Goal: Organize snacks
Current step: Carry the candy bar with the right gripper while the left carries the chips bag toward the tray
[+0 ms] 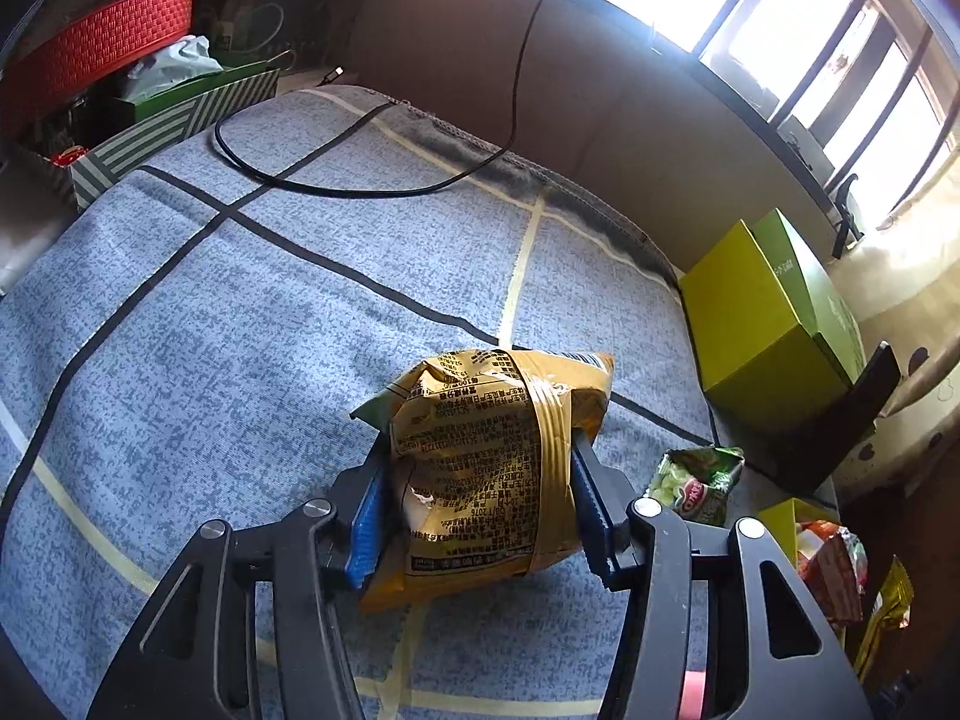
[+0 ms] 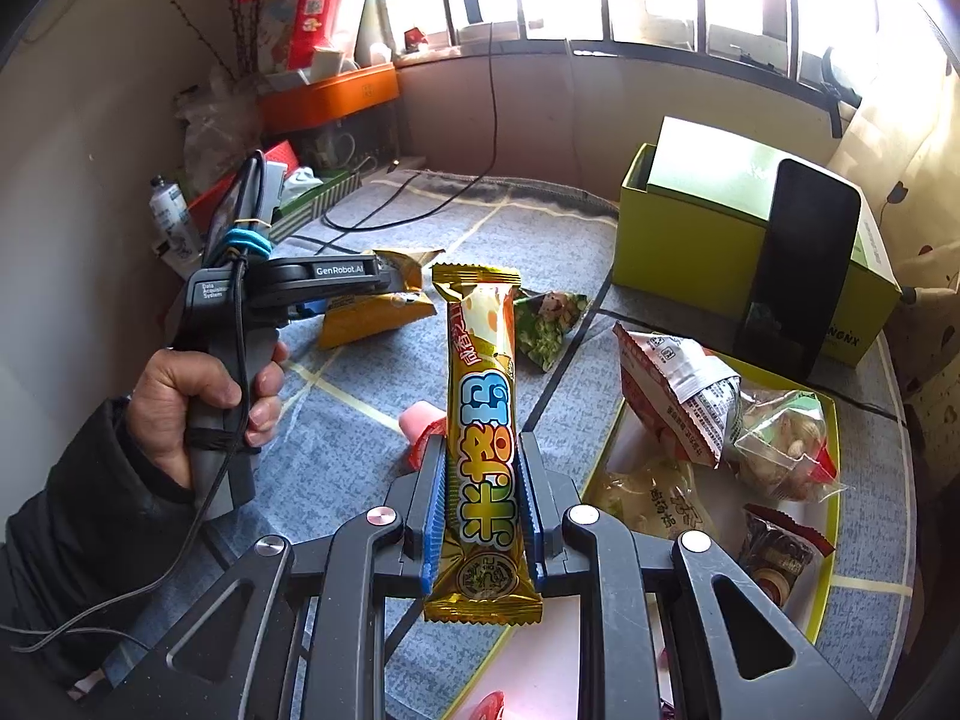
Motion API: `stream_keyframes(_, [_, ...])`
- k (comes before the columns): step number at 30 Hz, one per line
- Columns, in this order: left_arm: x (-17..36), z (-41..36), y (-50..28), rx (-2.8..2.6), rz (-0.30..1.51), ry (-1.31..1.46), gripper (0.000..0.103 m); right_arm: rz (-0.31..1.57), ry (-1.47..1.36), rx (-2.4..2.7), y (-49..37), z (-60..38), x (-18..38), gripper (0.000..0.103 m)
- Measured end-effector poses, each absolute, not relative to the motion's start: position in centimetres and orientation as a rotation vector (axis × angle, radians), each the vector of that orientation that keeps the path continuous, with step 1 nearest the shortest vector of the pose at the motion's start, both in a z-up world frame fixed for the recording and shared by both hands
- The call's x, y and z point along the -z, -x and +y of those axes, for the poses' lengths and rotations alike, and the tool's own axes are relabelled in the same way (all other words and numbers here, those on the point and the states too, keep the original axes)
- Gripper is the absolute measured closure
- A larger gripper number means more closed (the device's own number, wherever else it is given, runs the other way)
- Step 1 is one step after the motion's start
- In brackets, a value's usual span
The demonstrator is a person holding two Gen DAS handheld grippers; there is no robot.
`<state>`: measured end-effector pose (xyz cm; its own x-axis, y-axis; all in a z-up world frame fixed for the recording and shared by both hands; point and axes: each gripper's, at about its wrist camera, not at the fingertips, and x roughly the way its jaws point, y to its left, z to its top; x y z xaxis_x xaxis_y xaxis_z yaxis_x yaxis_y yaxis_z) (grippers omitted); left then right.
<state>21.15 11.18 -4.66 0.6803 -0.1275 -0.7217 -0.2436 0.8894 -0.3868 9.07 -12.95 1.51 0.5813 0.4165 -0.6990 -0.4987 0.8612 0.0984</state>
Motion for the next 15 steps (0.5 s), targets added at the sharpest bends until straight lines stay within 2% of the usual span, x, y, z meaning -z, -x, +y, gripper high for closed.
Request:
stream_keyframes(4, [4.0, 10.5, -20.3, -0.062, 0.816, 0.454, 0.053, 0.784, 0.104, -0.53, -8.9, -13.3, -1.6, 0.084])
stream_keyframes(15, [0.8, 9.0, -15.3, -0.032, 0.75, 0.388, 0.053, 0.766, 0.068, -0.519, -7.8, -14.7, -1.9, 0.084])
